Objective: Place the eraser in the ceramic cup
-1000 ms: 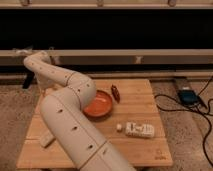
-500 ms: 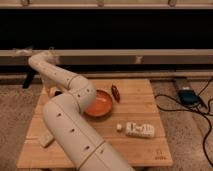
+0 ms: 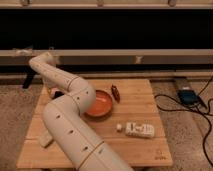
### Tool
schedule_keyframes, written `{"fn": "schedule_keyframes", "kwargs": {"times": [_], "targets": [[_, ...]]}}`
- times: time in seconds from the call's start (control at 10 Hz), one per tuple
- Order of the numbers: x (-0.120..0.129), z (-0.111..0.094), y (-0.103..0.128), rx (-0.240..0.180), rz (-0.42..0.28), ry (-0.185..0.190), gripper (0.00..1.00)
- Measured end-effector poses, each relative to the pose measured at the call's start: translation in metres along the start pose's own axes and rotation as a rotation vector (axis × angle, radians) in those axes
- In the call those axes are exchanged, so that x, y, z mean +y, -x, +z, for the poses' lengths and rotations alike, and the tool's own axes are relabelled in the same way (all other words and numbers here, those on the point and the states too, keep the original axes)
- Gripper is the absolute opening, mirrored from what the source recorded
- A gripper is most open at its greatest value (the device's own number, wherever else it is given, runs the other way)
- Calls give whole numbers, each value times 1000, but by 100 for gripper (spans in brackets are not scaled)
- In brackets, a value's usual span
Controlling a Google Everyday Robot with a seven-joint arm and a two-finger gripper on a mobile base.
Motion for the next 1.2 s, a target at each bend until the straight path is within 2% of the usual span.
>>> {"fn": "schedule_keyframes", "kwargs": {"times": [0.2, 0.4, 0.6, 0.9, 1.2], "targets": [[0, 0, 0, 0, 0, 0, 37], [1, -1, 0, -1, -1, 1, 14], [0, -1, 0, 0, 0, 1, 0], [-16, 5, -12, 41, -19, 4, 0], [-16, 5, -13, 38, -20, 1, 0]]}}
